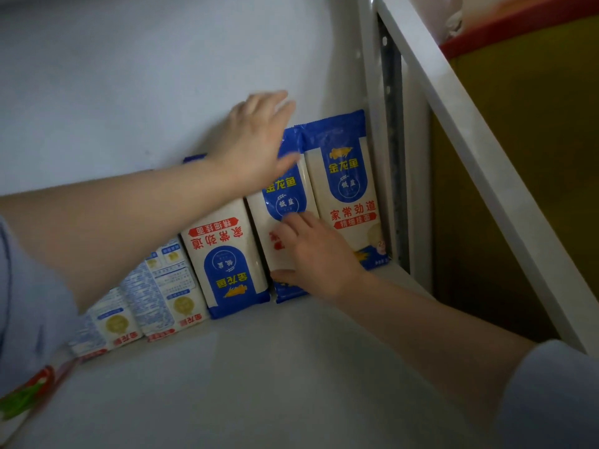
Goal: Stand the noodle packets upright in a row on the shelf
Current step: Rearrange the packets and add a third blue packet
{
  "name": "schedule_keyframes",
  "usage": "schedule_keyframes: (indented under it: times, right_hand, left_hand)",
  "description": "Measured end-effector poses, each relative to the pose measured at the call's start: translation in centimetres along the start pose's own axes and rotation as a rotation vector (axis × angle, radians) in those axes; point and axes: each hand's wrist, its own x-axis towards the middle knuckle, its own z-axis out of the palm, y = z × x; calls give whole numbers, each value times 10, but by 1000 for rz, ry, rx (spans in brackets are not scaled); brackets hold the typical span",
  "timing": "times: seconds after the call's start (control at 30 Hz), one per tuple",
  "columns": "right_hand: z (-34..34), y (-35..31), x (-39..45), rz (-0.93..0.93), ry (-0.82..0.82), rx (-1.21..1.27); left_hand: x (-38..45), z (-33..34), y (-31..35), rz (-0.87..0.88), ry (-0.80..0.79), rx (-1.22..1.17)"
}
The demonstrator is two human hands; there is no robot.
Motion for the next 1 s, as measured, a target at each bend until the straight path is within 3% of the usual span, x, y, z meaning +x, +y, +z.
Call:
schedule_keyframes:
  times: [0.1,0.2,0.33,0.43,0.57,0.7,1.0]
  right_hand:
    - [10,14,-3,-15,-42,-301]
    - [23,23,-7,20,-62,-423]
    - [29,31,-16,58,-28,-427]
    - [34,30,-28,59,-103,-321]
    - [21,40,-33,86,35,-244]
    - [-16,62,-1,167,55,-212]
    - [-4,70,1,85,1,-216]
  left_hand:
    - [-32,24,17,101,-94,130]
    - [-47,38,22,103,-117,168]
    - [-54,55,29,117,-126,211]
    - [-67,65,31,60,-114,201]
    - [-63,73,52,12,-38,188]
    - [-53,76,57,-127,-12,143]
    - [-31,65,28,-115,-25,179]
